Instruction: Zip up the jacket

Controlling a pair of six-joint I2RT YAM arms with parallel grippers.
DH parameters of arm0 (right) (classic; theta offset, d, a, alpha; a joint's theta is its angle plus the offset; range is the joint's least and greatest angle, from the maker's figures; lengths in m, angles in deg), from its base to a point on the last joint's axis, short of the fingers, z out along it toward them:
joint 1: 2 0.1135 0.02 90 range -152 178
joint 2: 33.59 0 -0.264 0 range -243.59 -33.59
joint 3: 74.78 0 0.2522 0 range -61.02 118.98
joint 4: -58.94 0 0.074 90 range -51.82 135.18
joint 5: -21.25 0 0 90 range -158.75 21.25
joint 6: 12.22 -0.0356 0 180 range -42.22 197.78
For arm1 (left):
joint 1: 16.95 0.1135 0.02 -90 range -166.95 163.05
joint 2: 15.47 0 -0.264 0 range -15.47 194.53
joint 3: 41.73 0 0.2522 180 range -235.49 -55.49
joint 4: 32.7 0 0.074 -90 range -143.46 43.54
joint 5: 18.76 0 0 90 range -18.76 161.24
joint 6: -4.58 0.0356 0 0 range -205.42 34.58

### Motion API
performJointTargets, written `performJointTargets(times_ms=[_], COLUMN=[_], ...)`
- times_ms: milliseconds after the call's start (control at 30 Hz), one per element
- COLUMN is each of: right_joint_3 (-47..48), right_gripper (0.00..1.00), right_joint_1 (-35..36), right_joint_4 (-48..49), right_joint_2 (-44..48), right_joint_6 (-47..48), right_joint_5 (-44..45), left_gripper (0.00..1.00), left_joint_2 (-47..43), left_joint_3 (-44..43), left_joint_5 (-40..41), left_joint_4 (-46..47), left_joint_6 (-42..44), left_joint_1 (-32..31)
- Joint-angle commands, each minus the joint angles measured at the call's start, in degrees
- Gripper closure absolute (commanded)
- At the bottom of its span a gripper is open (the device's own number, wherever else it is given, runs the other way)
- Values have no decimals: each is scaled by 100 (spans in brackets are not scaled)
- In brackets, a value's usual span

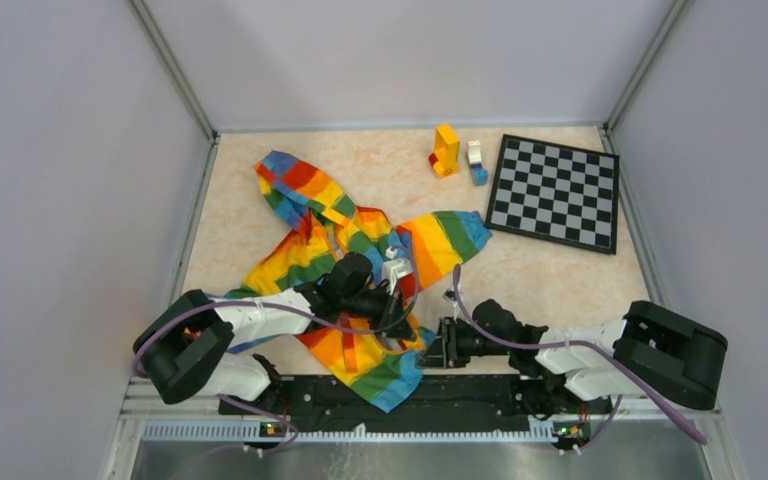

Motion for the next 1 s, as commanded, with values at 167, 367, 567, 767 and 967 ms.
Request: performJointTargets(times_ms=[167,367,567,767,967], right_joint_3=[180,-188,-439,-575,-773], right_gripper=[94,100,100,100,100], right_joint_1=[119,159,220,231,235], right_joint_4=[26,-425,-935,-1374,-1069], right_joint_2=[-53,395,1386,1880,1896], right_joint_6=[-204,-454,-499,-433,-370], right_joint_5=[520,1020,1599,1671,1644], left_gripper=[100,100,100,100,100], left_joint_2=[-140,-109,-97,-300,-424], left_joint_3=[-6,-12,10,-15,-63], left_joint_5=[-107,76,293,699,667], left_joint_4=[258,141,-8,-226,-258], left_joint_6=[-4,-9,-52,-22,-47], left_joint_1=[29,28,37,45,64])
